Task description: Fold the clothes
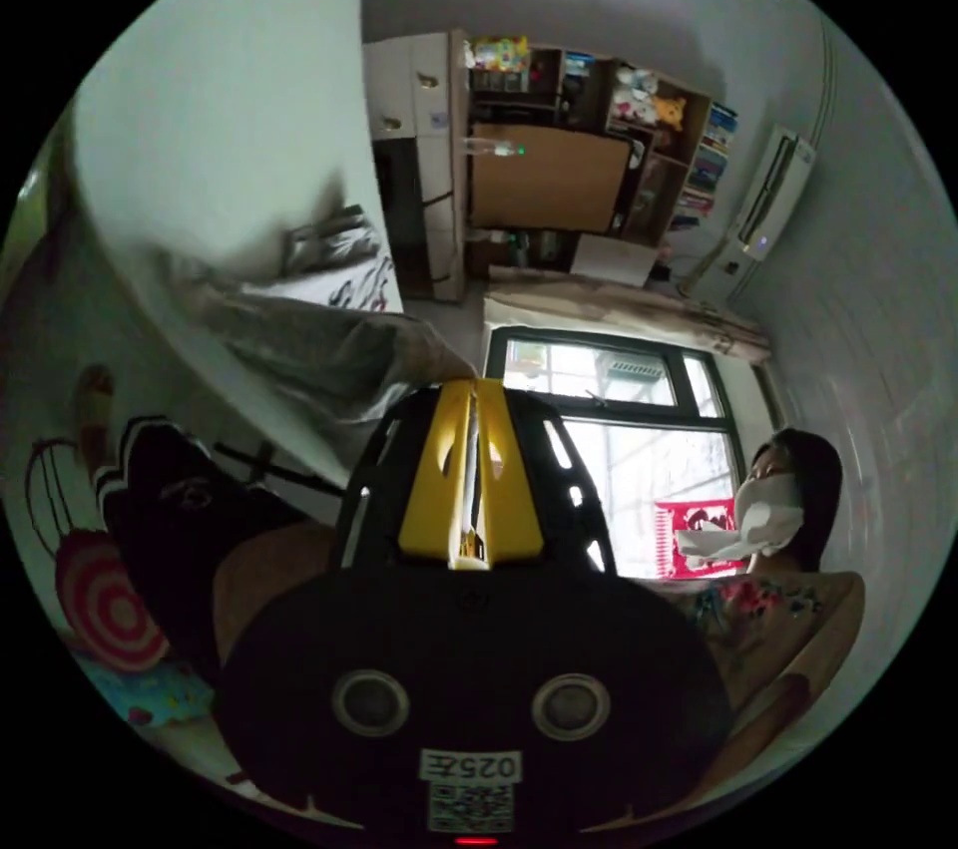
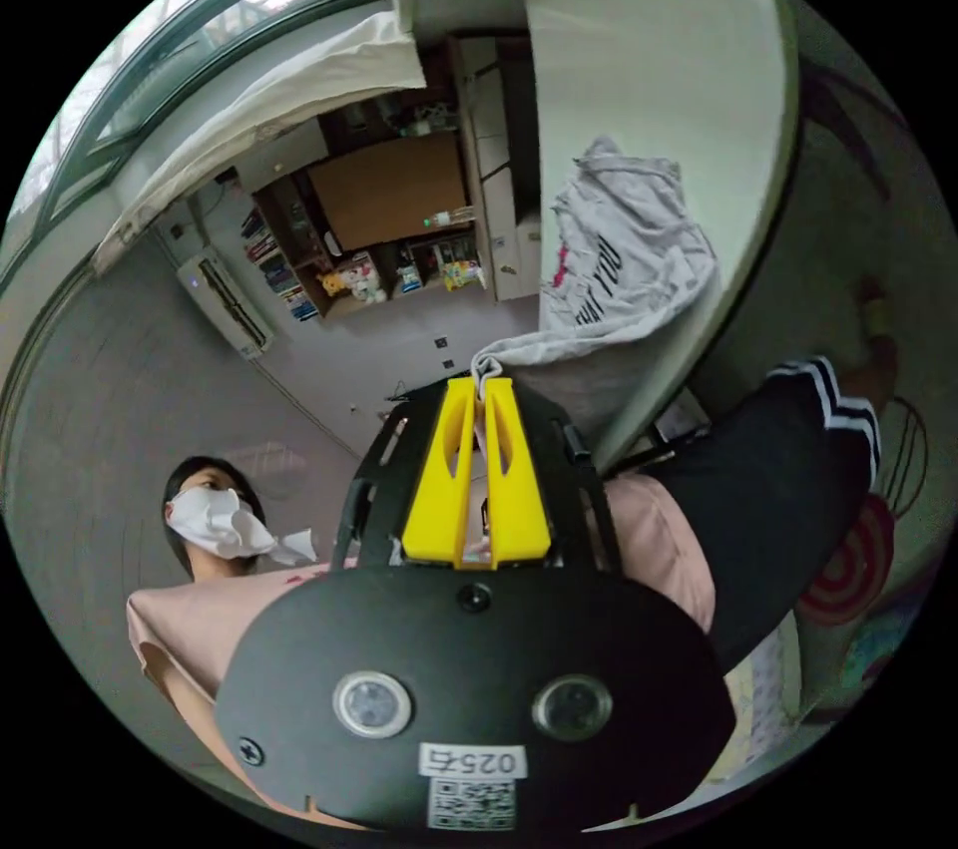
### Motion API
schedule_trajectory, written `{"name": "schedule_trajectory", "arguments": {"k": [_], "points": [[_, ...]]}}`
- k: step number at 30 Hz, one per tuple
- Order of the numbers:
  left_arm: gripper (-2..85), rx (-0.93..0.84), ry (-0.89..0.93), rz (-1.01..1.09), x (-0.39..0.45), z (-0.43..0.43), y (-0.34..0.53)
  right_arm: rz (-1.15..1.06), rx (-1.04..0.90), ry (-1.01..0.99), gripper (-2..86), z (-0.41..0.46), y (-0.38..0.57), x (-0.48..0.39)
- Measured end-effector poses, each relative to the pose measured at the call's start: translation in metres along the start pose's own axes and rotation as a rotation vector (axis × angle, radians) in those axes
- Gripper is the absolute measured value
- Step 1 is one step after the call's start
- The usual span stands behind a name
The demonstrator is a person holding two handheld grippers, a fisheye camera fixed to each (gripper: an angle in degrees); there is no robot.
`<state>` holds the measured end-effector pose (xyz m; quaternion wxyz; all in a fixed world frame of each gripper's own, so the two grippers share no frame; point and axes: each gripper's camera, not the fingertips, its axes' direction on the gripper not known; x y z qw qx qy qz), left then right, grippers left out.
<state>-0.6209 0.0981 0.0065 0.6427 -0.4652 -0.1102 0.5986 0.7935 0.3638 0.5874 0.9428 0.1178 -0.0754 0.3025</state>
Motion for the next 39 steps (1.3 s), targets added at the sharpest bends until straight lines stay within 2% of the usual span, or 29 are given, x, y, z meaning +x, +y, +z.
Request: {"name": "schedule_trajectory", "arguments": {"k": [5, 10, 15, 17, 21, 26, 29, 32, 33, 37, 39], "points": [[-1.3, -0.143, -0.035, 0.086, 0.047, 0.068, -0.091, -0.089, 0.002, -0.007, -0.6, 0.004, -0.041, -0.031], [-1.4, -0.288, -0.215, 0.118, 0.061, 0.167, -0.189, -0.099, 0.025, -0.023, -0.5, 0.018, -0.116, -0.033], [-1.3, -0.369, -0.448, -0.060, 0.004, 0.283, -0.284, 0.068, 0.054, 0.100, -0.4, 0.053, -0.253, 0.027], [-1.3, -0.402, -0.520, -0.156, -0.021, 0.308, -0.299, 0.148, 0.062, 0.140, -0.4, 0.061, -0.278, 0.048], [-1.2, -0.339, -0.521, -0.272, -0.024, 0.316, -0.315, 0.205, 0.094, 0.029, 0.0, 0.056, -0.292, 0.055], [1.0, -0.369, -0.544, -0.227, 0.012, 0.320, -0.317, 0.256, 0.107, -0.042, 2.6, 0.048, -0.284, 0.038], [5.7, -0.379, -0.449, -0.287, 0.008, 0.331, -0.322, 0.354, 0.131, -0.209, 5.4, 0.053, -0.300, 0.060], [5.9, -0.247, -0.277, -0.297, 0.017, 0.327, -0.325, 0.373, 0.252, -0.470, 6.0, 0.053, -0.307, 0.070], [5.7, -0.199, -0.250, -0.279, 0.025, 0.321, -0.324, 0.340, 0.259, -0.473, 6.4, 0.050, -0.309, 0.064], [5.4, -0.221, -0.333, -0.203, 0.047, 0.301, -0.297, 0.189, 0.166, -0.238, 8.7, 0.041, -0.300, 0.036], [5.5, -0.281, -0.541, -0.110, 0.058, 0.280, -0.258, 0.128, 0.070, -0.007, 10.7, 0.040, -0.274, 0.027]]}}
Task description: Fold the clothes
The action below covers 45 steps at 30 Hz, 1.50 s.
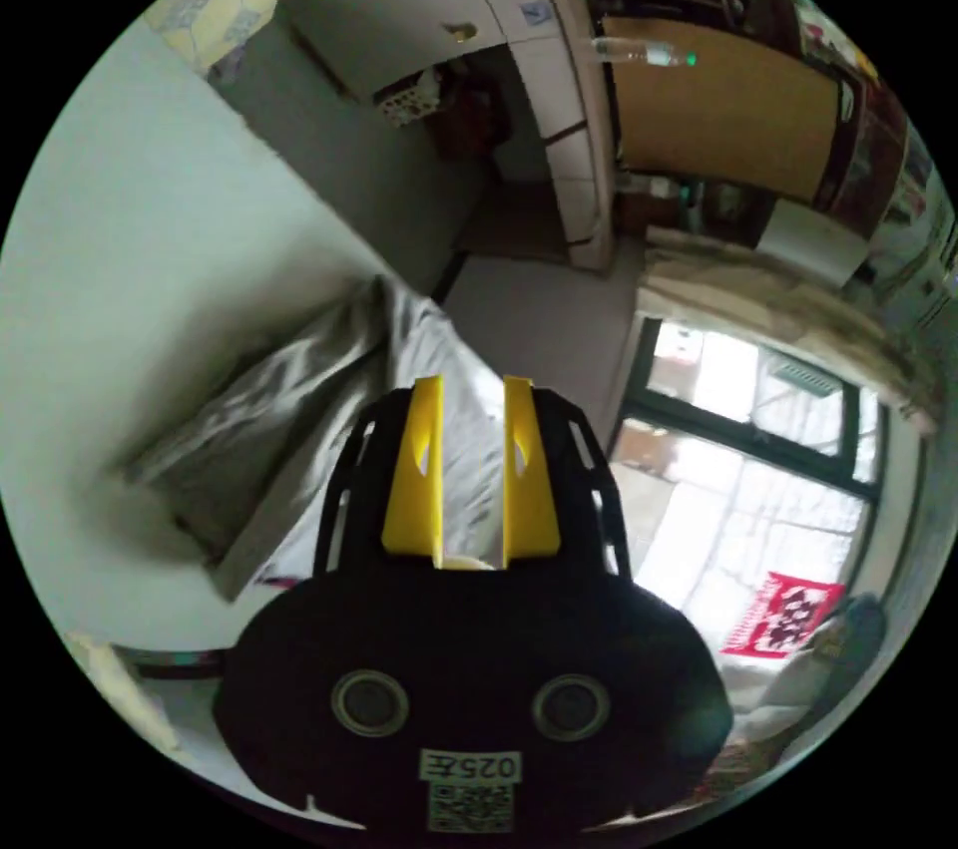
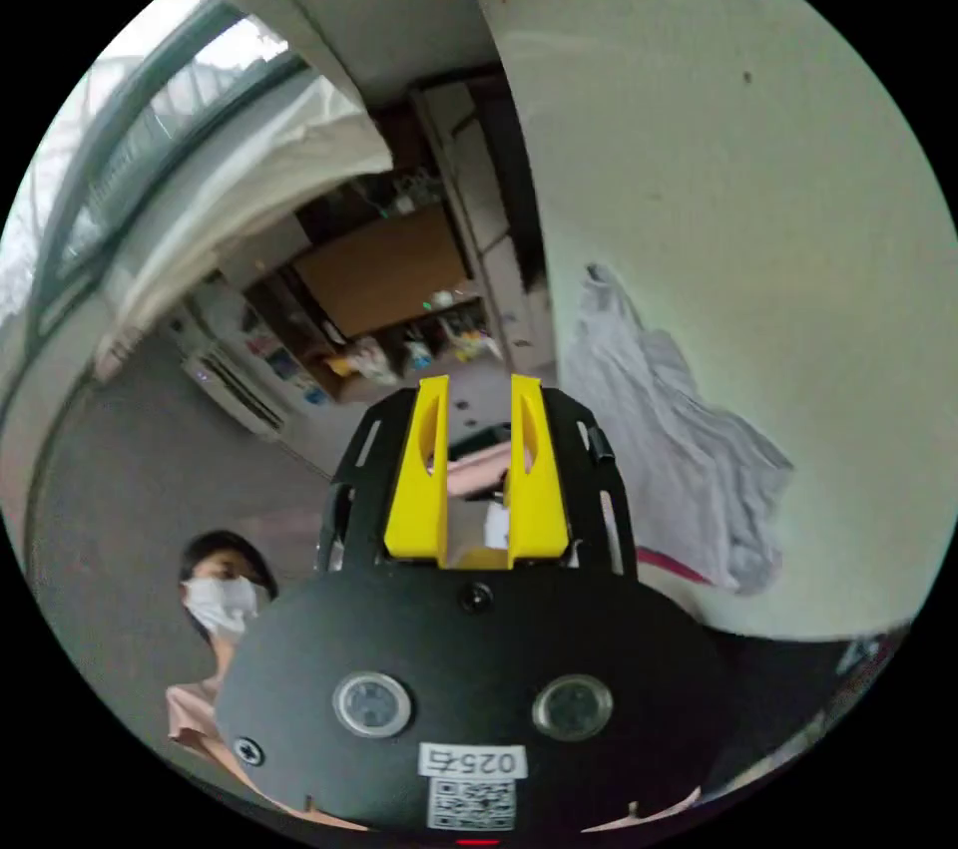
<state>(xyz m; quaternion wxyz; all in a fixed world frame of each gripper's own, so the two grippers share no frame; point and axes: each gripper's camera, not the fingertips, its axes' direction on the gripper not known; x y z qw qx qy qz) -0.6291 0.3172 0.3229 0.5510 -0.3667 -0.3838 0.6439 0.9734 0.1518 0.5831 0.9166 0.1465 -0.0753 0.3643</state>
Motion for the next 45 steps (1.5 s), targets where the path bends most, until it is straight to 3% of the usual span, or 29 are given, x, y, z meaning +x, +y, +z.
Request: {"name": "schedule_trajectory", "arguments": {"k": [3, 6, 13, 14, 15, 19, 21, 24, 27, 31, 34, 37, 41, 45], "points": [[6.3, -0.005, -0.268, 0.053, -0.017, -0.011, 0.065, -0.054, -0.072, 0.309, 13.0, -0.005, 0.043, 0.008], [8.0, -0.004, -0.373, 0.050, -0.038, -0.013, 0.117, -0.103, -0.112, 0.523, 13.8, -0.003, 0.085, 0.023], [5.5, -0.048, -0.727, 0.151, -0.055, 0.027, 0.145, -0.223, -0.224, 0.832, 13.6, 0.053, 0.119, 0.046], [3.4, -0.020, -0.750, 0.166, -0.053, 0.028, 0.145, -0.223, -0.247, 0.852, 9.0, 0.064, 0.119, 0.053], [1.7, -0.019, -0.729, 0.171, -0.053, 0.027, 0.143, -0.230, -0.274, 0.833, 0.9, 0.073, 0.122, 0.057], [-0.4, -0.047, -0.634, 0.266, -0.051, 0.006, 0.138, -0.294, -0.279, 0.868, -0.5, 0.082, 0.138, 0.047], [-0.8, -0.143, -0.547, 0.482, -0.046, -0.011, 0.137, -0.327, -0.239, 0.957, -0.6, 0.074, 0.152, 0.035], [-0.8, -0.325, -0.416, 0.486, -0.071, -0.026, 0.121, -0.350, -0.239, 0.925, 0.1, 0.062, 0.160, 0.034], [0.0, -0.238, -0.467, 0.424, -0.087, -0.052, 0.111, -0.344, -0.221, 0.802, 5.6, 0.064, 0.158, 0.047], [4.0, -0.150, -0.363, 0.411, -0.085, -0.063, 0.108, -0.379, -0.215, 0.880, 10.6, 0.089, 0.155, 0.055], [2.5, -0.226, -0.465, 0.425, -0.088, -0.029, 0.102, -0.394, -0.225, 0.926, 9.5, 0.111, 0.147, 0.063], [-0.2, -0.245, -0.533, 0.428, -0.092, -0.009, 0.092, -0.370, -0.304, 0.910, 1.8, 0.134, 0.139, 0.080], [-0.7, -0.201, -0.515, 0.510, -0.073, -0.045, 0.084, -0.439, -0.268, 0.932, 0.0, 0.131, 0.164, 0.056], [-0.6, -0.180, -0.652, 0.408, -0.109, -0.081, 0.057, -0.346, -0.359, 0.951, -0.2, 0.127, 0.184, 0.075]]}}
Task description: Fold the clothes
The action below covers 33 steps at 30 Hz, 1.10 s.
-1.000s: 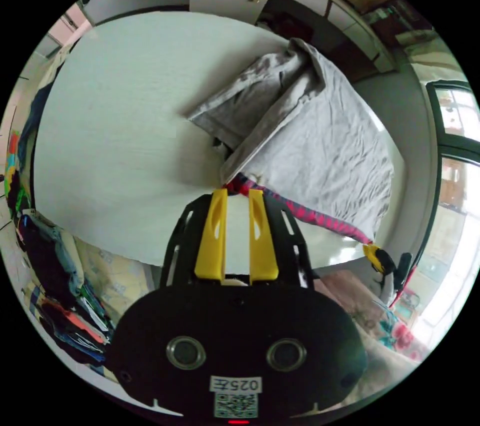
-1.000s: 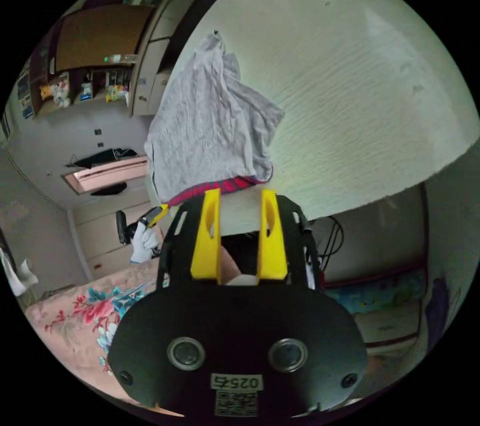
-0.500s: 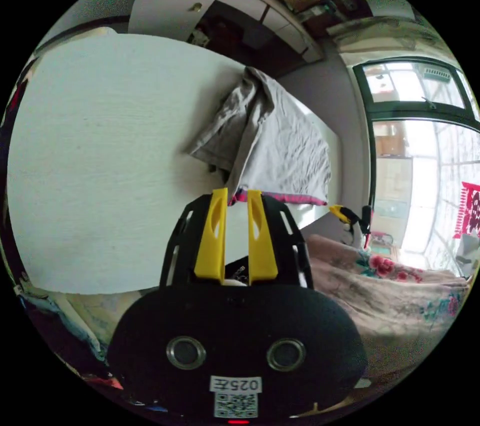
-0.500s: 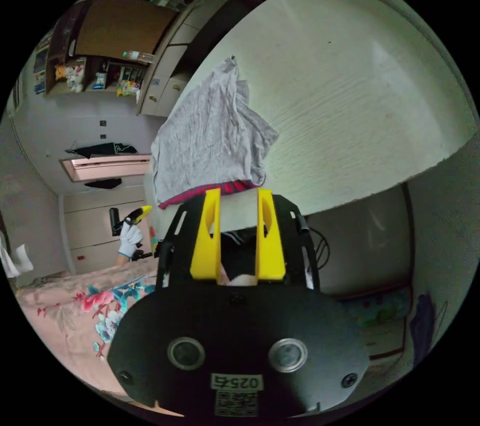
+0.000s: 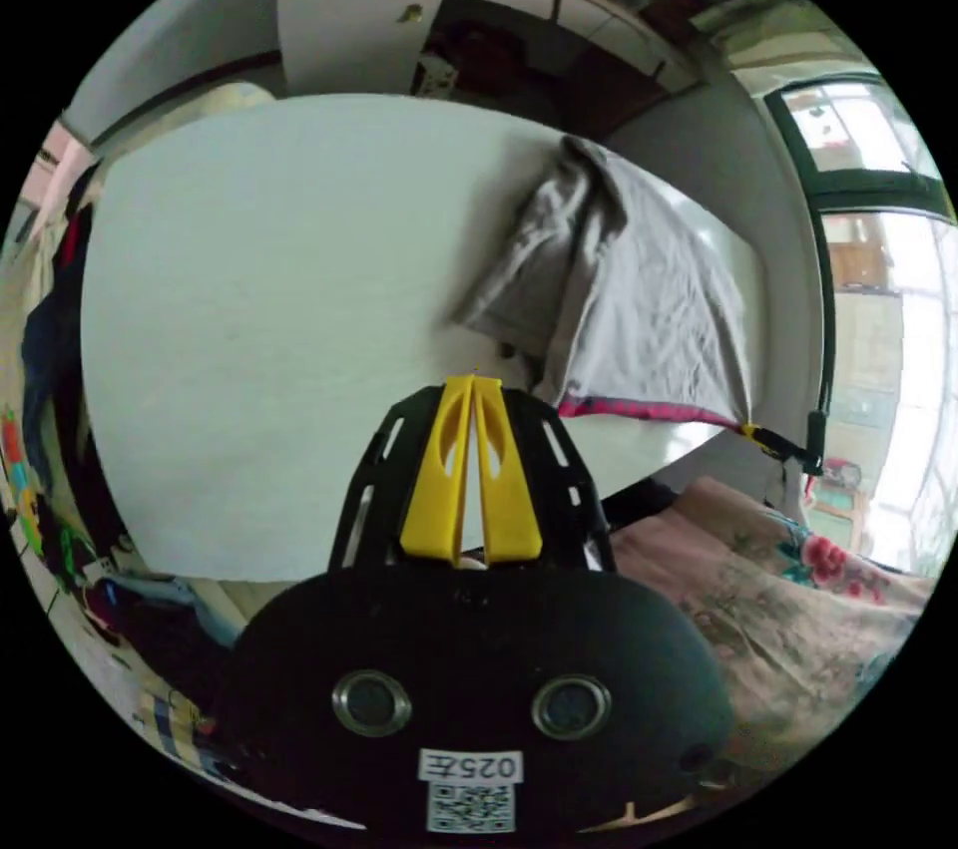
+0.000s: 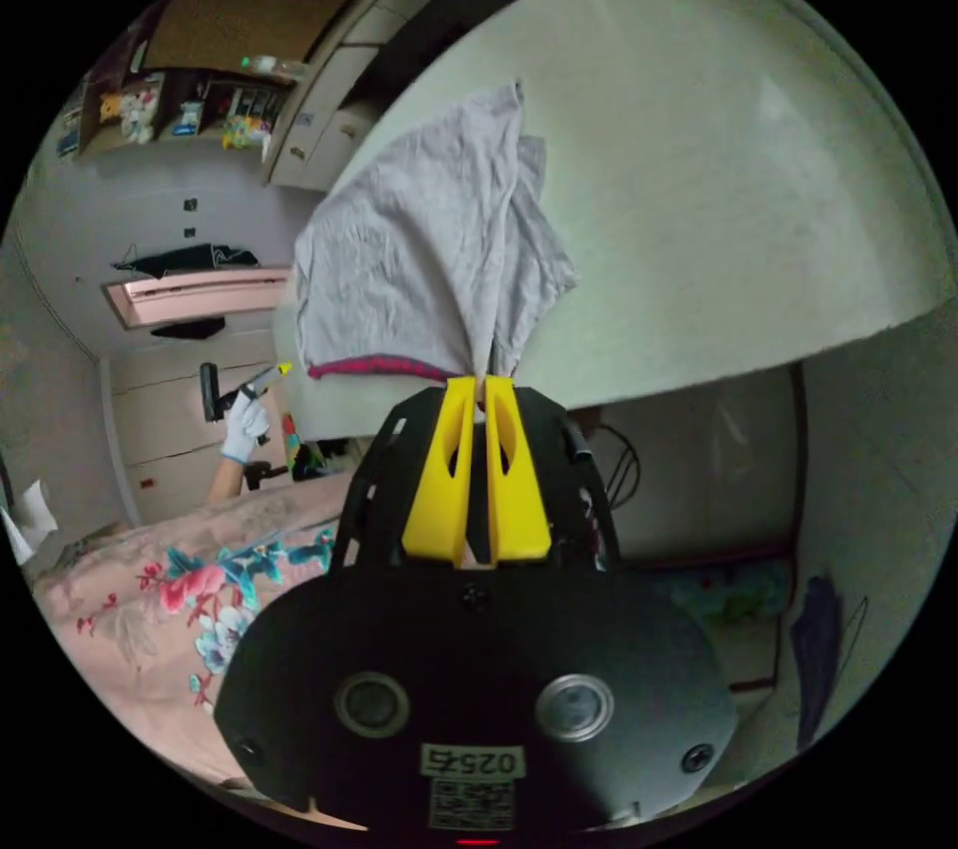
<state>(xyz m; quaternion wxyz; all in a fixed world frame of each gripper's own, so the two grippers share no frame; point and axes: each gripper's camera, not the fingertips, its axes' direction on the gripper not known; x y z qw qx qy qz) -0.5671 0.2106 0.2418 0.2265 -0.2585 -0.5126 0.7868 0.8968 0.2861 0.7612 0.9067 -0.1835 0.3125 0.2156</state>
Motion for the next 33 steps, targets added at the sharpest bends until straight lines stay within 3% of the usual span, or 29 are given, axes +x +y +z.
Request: {"name": "schedule_trajectory", "arguments": {"k": [3, 8, 10, 12, 13, 15, 17, 20, 24, 26, 27, 29, 33], "points": [[0.4, 0.027, 0.237, -0.084, -0.023, 0.012, 0.009, -0.005, -0.125, 0.040, 0.0, 0.040, 0.015, -0.002], [8.3, 0.004, 0.390, -0.180, 0.010, 0.063, 0.043, 0.045, -0.191, 0.052, 1.9, 0.062, 0.036, -0.001], [9.2, 0.013, 0.512, -0.254, 0.023, 0.088, 0.057, 0.068, -0.181, 0.033, 6.1, 0.052, 0.045, -0.002], [9.8, 0.027, 0.638, -0.385, 0.036, 0.116, 0.073, -0.015, -0.053, 0.048, 9.2, 0.012, 0.049, -0.029], [9.8, 0.024, 0.655, -0.408, 0.039, 0.123, 0.076, -0.064, -0.023, 0.059, 10.4, 0.002, 0.046, -0.041], [9.9, -0.009, 0.655, -0.396, 0.055, 0.143, 0.078, -0.255, 0.019, 0.105, 21.6, -0.025, 0.010, -0.092], [9.8, -0.008, 0.631, -0.381, 0.062, 0.150, 0.076, -0.407, -0.033, 0.143, 23.5, -0.021, -0.036, -0.129], [9.0, 0.037, 0.657, -0.417, 0.068, 0.160, 0.078, -0.600, -0.135, 0.170, 22.8, 0.013, -0.124, -0.172], [7.3, 0.226, 0.657, -0.571, 0.071, 0.166, 0.093, -0.693, -0.373, 0.140, 22.1, 0.080, -0.231, -0.214], [6.3, 0.308, 0.672, -0.655, 0.072, 0.171, 0.102, -0.744, -0.467, 0.221, 21.1, 0.112, -0.251, -0.227], [6.0, 0.363, 0.686, -0.708, 0.074, 0.175, 0.109, -0.776, -0.557, 0.293, 16.5, 0.133, -0.258, -0.232], [6.3, 0.442, 0.705, -0.777, 0.077, 0.182, 0.118, -0.845, -0.486, 0.336, 14.5, 0.135, -0.263, -0.244], [8.7, 0.544, 0.709, -0.863, 0.093, 0.188, 0.133, -0.909, -0.610, 0.328, 12.7, 0.159, -0.242, -0.246]]}}
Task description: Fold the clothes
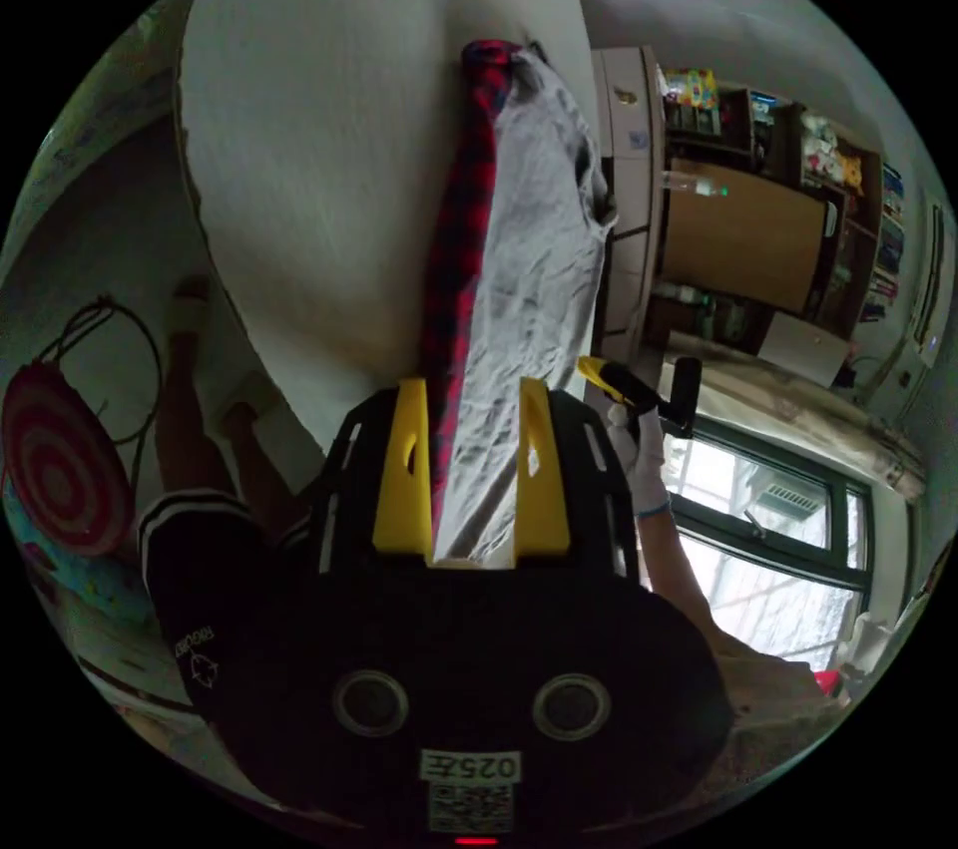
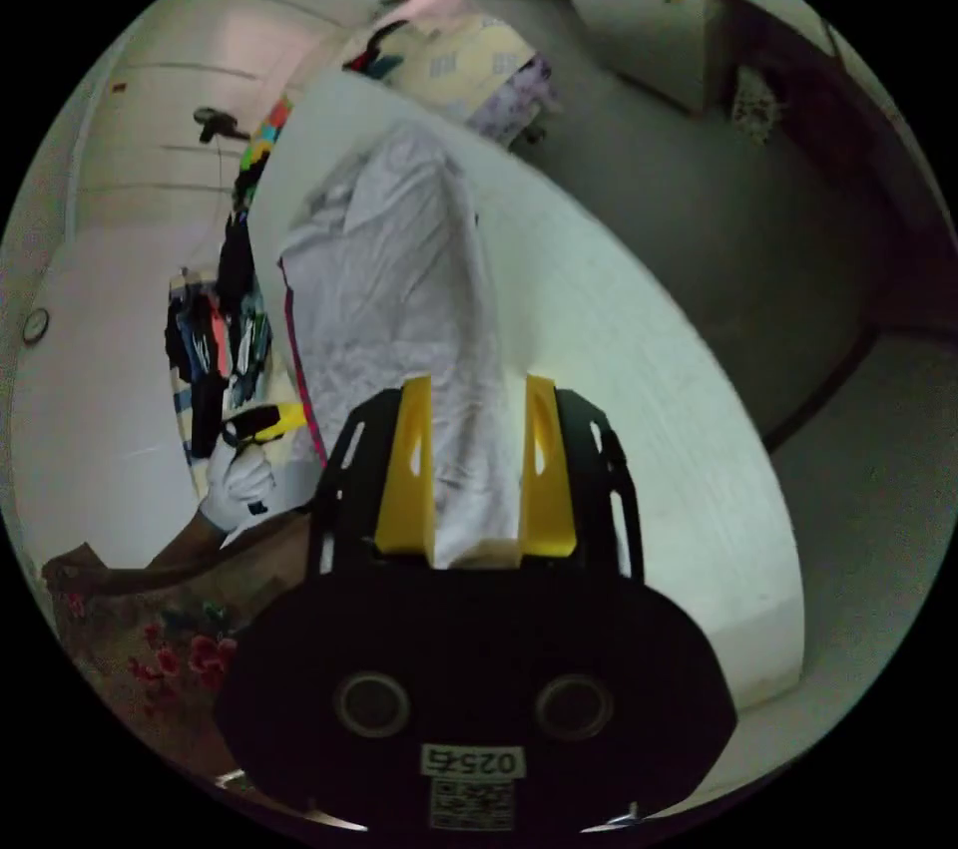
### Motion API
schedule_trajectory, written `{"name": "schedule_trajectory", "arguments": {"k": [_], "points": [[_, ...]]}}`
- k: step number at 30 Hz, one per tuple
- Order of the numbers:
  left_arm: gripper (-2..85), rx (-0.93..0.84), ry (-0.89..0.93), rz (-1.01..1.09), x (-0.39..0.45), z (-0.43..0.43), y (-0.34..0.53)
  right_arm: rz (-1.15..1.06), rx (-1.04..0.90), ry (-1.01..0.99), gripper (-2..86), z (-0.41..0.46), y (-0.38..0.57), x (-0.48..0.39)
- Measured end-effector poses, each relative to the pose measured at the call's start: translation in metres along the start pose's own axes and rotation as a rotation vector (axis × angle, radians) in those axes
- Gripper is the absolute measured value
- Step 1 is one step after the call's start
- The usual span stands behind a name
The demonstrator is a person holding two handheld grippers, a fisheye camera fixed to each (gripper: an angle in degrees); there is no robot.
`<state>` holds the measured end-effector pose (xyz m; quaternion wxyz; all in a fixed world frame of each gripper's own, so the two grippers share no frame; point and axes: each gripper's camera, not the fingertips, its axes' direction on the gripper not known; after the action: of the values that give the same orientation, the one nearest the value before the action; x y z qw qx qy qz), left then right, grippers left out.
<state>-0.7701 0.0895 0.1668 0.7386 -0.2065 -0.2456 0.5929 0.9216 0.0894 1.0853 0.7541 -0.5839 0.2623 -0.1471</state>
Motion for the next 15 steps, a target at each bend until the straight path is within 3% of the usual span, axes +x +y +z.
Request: {"name": "schedule_trajectory", "arguments": {"k": [4, 9, 15], "points": [[8.0, 0.009, -0.075, 0.017, 0.004, 0.009, 0.011, -0.064, 0.038, 0.128, 12.7, 0.018, 0.011, -0.030], [3.8, 0.014, -0.089, -0.011, -0.005, 0.014, 0.011, -0.060, 0.054, 0.311, 5.7, 0.037, 0.012, -0.050], [0.5, -0.064, -0.131, 0.044, -0.012, 0.016, 0.006, 0.007, 0.011, 0.175, 2.7, 0.043, 0.019, -0.030]]}}
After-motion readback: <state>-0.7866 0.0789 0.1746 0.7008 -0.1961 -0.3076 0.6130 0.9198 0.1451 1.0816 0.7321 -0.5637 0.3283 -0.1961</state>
